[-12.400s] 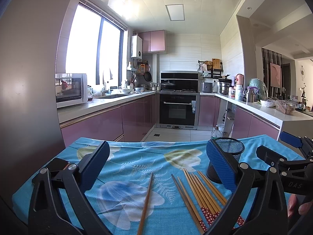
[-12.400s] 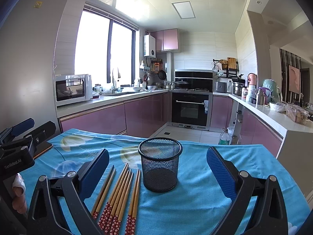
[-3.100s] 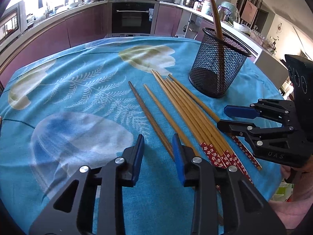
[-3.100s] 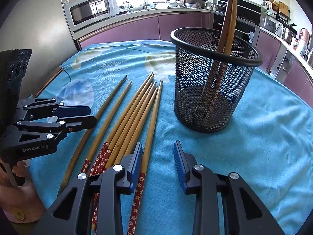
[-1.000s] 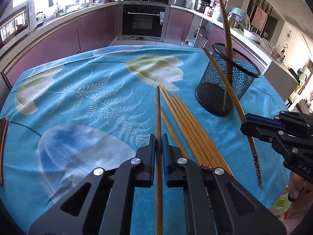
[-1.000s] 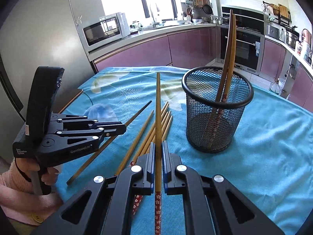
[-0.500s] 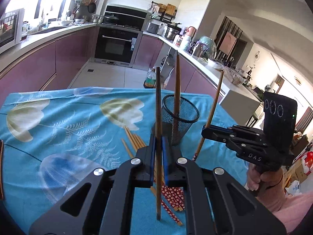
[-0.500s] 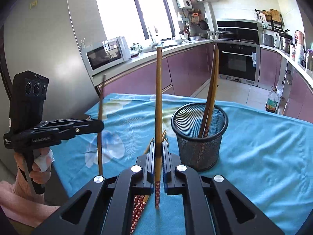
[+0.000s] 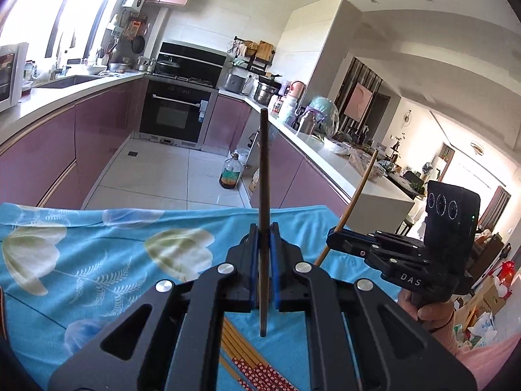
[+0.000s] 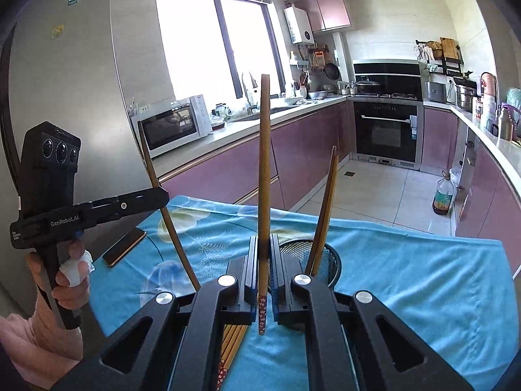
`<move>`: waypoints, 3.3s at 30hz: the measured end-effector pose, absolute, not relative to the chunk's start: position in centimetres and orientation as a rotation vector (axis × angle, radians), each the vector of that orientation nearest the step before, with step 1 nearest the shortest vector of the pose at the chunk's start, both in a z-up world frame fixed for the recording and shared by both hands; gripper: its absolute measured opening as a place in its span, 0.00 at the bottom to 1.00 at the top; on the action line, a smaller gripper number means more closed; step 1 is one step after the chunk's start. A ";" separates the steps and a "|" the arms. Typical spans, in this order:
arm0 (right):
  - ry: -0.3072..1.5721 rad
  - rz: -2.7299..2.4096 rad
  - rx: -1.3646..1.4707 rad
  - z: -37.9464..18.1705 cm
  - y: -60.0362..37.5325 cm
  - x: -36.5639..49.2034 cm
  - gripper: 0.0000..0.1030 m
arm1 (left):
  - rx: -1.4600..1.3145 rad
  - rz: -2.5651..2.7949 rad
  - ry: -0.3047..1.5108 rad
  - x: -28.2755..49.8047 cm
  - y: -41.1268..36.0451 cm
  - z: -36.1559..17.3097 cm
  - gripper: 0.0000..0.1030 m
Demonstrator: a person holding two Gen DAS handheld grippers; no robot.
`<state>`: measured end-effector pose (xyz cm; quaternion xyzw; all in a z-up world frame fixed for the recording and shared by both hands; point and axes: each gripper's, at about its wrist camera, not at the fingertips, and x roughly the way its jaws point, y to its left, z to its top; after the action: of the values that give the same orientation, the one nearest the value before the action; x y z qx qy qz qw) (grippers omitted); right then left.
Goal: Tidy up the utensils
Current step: 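Lift both held chopsticks upright and lower them into the mesh cup, then open both tools to release the chopsticks in the cup and withdraw, then move both open tools over the remaining chopsticks and begin closing on them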
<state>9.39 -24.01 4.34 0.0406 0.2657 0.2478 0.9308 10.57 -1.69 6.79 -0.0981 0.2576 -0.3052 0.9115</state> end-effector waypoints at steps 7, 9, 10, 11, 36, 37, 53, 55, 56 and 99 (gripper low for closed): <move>0.490 0.475 0.089 6.5 -25.2 10.7 0.06 | -0.181 -0.638 0.466 12.0 -3.6 9.9 0.07; 0.478 0.469 0.095 7.0 -25.4 11.1 0.06 | -0.180 -0.643 0.453 12.3 -4.1 10.6 0.07; 0.472 0.467 0.095 7.2 -25.5 11.2 0.06 | -0.181 -0.644 0.449 12.6 -4.3 10.9 0.07; 0.467 0.462 0.094 7.3 -25.5 11.4 0.06 | -0.181 -0.645 0.446 12.8 -4.5 11.3 0.07; 0.776 0.430 0.057 0.0 -24.0 17.3 0.06 | 0.009 -0.603 0.690 19.6 -10.6 3.1 0.07; 0.781 0.427 0.061 -0.2 -24.1 17.5 0.06 | 0.004 -0.602 0.694 20.0 -10.5 2.8 0.07; 0.752 0.415 0.105 -0.1 -24.6 17.1 0.16 | -0.033 -0.553 0.725 20.5 -9.7 1.1 0.10; 0.742 0.416 0.103 0.1 -24.7 16.8 0.17 | -0.027 -0.529 0.706 19.8 -9.2 1.0 0.11; 0.736 0.418 0.101 0.1 -24.7 16.5 0.18 | -0.024 -0.519 0.696 19.4 -8.9 1.0 0.14; 0.940 0.543 0.010 -8.7 -17.5 8.9 0.32 | -0.027 -0.364 0.889 9.9 -2.4 -9.7 0.38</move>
<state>8.87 -17.49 -8.68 0.0048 0.4471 0.2582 0.8564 9.91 -2.41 -9.72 -0.0130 0.4276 -0.1752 0.8868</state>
